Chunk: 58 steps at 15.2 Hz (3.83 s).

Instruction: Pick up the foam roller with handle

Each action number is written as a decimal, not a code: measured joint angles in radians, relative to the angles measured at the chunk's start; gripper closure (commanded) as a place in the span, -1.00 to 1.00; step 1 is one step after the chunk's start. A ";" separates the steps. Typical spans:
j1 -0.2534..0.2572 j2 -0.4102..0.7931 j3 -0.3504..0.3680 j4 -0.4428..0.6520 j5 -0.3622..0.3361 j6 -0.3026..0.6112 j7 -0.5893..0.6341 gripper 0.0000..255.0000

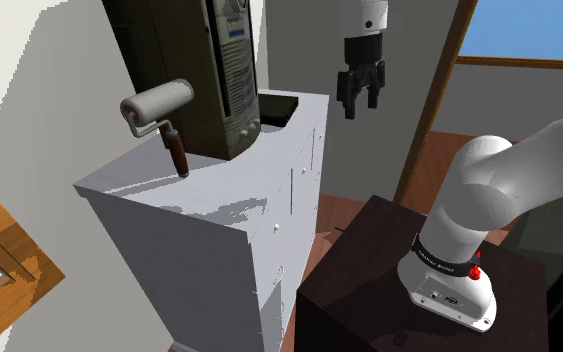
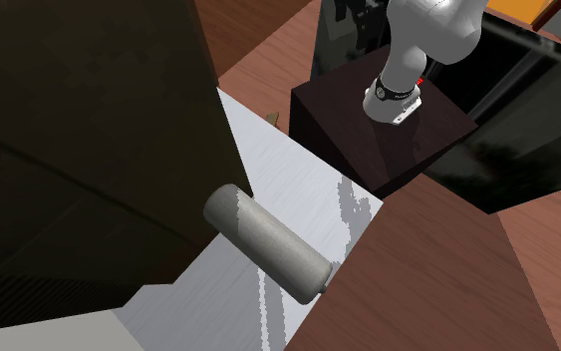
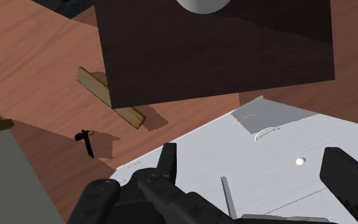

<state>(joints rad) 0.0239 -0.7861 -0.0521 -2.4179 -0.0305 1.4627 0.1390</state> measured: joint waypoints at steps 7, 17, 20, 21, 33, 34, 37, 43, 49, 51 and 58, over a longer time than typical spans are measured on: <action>0.007 0.081 0.097 0.047 0.103 0.083 0.185 -1.00; -0.006 0.297 0.272 0.217 0.214 0.252 0.542 -1.00; -0.016 0.375 0.317 0.290 0.216 0.295 0.646 -1.00; -0.020 0.415 0.336 0.331 0.212 0.308 0.686 -1.00; -0.026 0.814 0.470 0.773 0.040 0.384 1.139 -1.00; -0.020 0.860 0.473 0.835 0.014 0.374 1.174 -1.00; 0.013 0.982 0.477 1.003 -0.062 0.345 1.279 -1.00; 0.043 1.069 0.469 1.085 -0.115 0.362 1.354 -1.00; 0.035 1.055 0.468 1.008 -0.111 0.427 1.356 1.00; 0.035 1.054 0.468 1.006 -0.111 0.429 1.356 1.00; 0.035 1.055 0.468 1.007 -0.111 0.429 1.356 1.00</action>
<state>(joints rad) 0.0589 0.2686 0.4157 -1.4107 -0.1415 1.8920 1.4951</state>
